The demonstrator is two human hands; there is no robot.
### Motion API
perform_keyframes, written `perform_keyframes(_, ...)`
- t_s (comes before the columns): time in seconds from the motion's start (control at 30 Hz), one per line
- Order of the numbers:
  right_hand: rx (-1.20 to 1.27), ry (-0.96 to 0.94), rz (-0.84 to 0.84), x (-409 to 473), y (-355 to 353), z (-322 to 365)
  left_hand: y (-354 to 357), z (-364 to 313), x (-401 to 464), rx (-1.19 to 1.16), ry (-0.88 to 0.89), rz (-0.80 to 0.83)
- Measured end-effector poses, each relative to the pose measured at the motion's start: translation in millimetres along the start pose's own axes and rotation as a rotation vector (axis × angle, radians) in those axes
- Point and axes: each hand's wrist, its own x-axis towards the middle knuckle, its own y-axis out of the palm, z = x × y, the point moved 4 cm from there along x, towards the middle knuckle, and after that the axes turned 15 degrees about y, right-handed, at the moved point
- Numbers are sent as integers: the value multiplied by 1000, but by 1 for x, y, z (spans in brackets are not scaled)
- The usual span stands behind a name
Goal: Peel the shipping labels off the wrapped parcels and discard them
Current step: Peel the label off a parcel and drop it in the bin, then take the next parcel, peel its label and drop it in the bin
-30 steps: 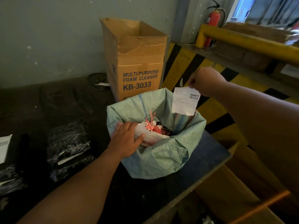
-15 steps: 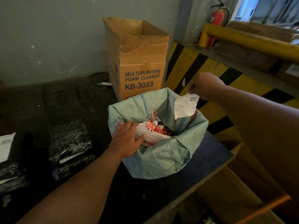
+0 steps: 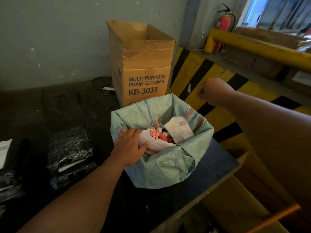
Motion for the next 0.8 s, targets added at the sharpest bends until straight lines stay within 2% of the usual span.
perform_keyframes(0.17,-77,-11,40,-3,4,15,-3,-1,1,6,-8,28)
perform_keyframes(0.3,-74,-149,53,-11,5,55,-11,-2,0,-44,-22,66)
perform_keyframes(0.37,-45,-227,91,-12,8,83,-22,0,-2,-85,-12,12)
perform_keyframes(0.5,29,-365,174,-18,18,153,-53,27,-15,-19,0,-31)
perform_keyframes(0.63,65,-527,217,-41,34,232,-87,88,-52,89,-163,-17)
perform_keyframes(0.8,128,-593,346,-64,73,320,-115,165,-120,137,-401,-7)
